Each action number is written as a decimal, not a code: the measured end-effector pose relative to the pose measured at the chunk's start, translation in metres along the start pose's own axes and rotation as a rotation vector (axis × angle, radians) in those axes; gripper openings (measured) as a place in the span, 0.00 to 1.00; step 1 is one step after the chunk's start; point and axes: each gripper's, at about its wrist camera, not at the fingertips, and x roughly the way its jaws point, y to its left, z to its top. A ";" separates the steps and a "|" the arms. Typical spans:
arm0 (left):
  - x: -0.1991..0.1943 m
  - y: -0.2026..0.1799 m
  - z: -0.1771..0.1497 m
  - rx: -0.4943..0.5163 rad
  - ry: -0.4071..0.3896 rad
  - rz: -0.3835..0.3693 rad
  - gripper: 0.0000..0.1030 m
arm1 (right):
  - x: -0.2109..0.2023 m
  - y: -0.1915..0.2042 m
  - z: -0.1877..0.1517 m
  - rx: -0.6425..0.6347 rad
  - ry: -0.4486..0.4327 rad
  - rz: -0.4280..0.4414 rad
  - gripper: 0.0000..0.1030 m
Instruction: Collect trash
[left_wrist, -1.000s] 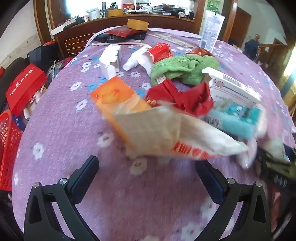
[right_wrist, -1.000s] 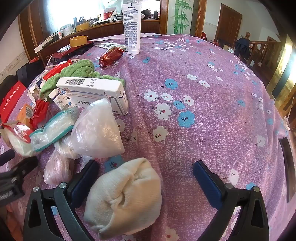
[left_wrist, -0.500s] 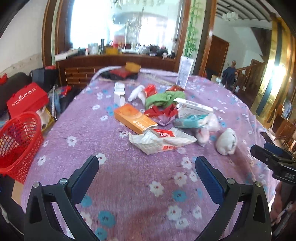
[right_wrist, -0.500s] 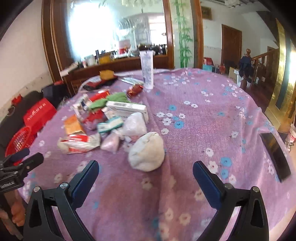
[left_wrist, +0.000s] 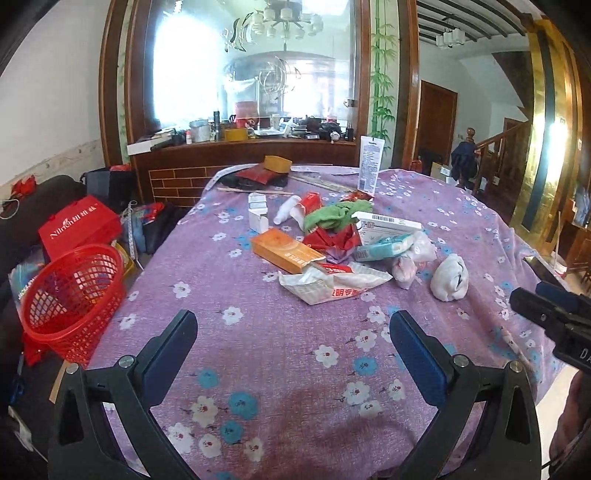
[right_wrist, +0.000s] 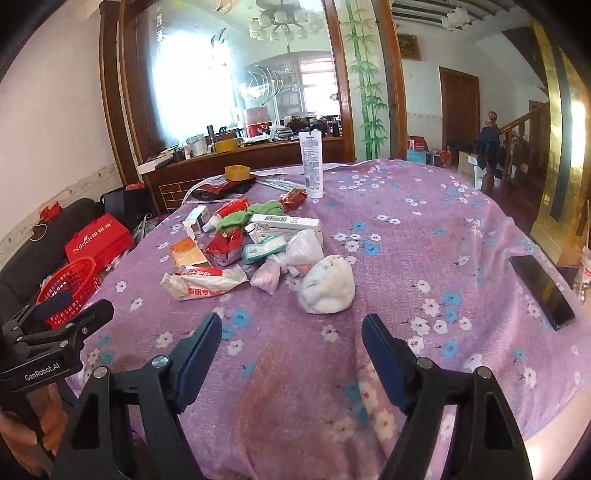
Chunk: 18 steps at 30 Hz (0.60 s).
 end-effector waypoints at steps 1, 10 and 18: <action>-0.002 0.000 -0.001 0.004 -0.005 0.009 1.00 | -0.002 0.000 0.000 0.005 -0.005 -0.003 0.80; -0.002 -0.002 -0.005 0.031 -0.024 0.067 1.00 | 0.004 -0.002 0.001 0.012 0.021 0.004 0.80; 0.003 0.000 -0.009 0.054 -0.016 0.099 1.00 | 0.009 0.004 -0.001 0.001 0.037 0.012 0.75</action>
